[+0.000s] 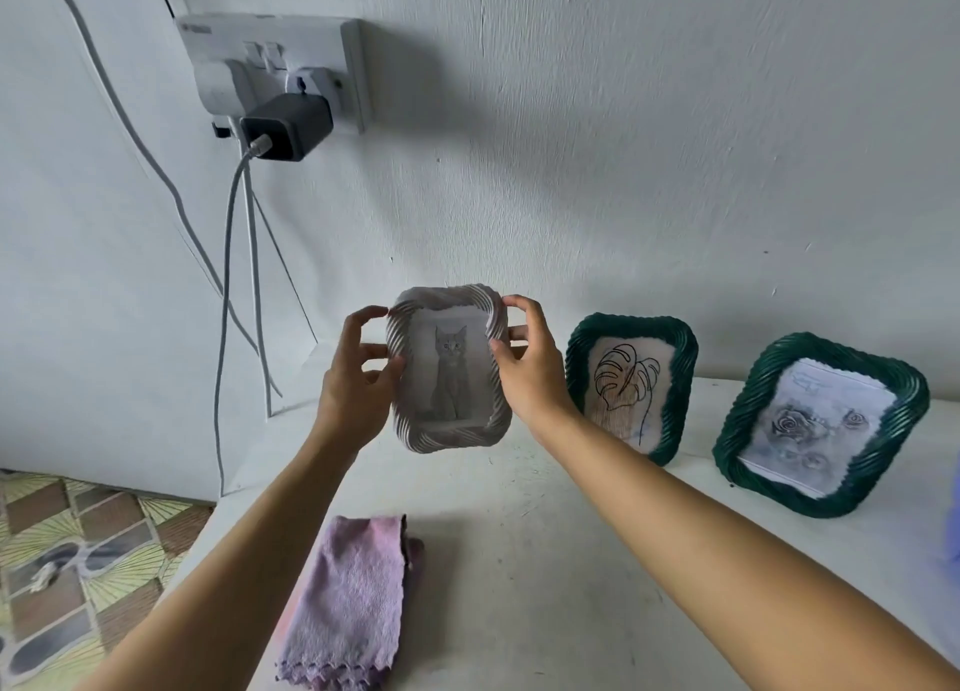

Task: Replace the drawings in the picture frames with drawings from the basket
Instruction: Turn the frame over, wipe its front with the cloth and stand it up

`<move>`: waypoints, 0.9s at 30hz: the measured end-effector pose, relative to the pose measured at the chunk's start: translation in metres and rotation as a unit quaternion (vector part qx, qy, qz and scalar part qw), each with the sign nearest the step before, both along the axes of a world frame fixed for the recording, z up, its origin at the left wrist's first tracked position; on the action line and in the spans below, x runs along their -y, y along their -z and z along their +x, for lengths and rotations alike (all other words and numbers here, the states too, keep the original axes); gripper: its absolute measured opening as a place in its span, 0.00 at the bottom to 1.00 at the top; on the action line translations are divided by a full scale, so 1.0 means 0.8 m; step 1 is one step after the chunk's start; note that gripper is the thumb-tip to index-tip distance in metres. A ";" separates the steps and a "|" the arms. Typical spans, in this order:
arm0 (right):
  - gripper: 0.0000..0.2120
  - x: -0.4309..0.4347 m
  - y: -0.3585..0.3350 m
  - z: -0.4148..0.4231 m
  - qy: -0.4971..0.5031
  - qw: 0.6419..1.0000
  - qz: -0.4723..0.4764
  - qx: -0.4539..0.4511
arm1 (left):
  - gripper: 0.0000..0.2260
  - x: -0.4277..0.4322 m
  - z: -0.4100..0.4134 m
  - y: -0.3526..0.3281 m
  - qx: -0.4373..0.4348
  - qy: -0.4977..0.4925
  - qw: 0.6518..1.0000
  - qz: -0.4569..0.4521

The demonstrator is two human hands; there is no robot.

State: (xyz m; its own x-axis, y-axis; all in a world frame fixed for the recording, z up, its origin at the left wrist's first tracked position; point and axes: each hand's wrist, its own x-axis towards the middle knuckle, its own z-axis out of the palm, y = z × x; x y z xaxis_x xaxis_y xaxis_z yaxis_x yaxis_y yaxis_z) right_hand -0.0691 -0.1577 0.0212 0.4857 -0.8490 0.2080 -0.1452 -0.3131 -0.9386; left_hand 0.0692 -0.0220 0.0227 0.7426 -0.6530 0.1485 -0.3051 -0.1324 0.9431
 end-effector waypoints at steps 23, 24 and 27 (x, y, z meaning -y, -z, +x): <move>0.21 -0.003 0.045 -0.018 -0.038 0.998 -0.050 -0.002 | 0.21 -0.012 -0.010 0.048 -0.007 0.006 1.000 0.015; 0.22 -0.003 0.044 -0.018 -0.039 0.998 -0.050 -0.003 | 0.21 -0.014 -0.014 0.048 -0.008 0.007 1.000 0.015; 0.22 -0.003 0.041 -0.022 -0.043 0.998 -0.047 -0.006 | 0.21 -0.016 -0.024 0.049 -0.008 0.012 1.000 0.009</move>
State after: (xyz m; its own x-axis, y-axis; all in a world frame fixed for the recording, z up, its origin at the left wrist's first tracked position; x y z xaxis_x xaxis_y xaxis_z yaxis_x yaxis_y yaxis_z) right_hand -0.0863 -0.1557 -0.0113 0.5596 -0.7807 0.2782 -0.1247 -0.4111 -0.9030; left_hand 0.0503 -0.0088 -0.0164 0.7296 -0.6725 0.1245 -0.2927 -0.1425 0.9455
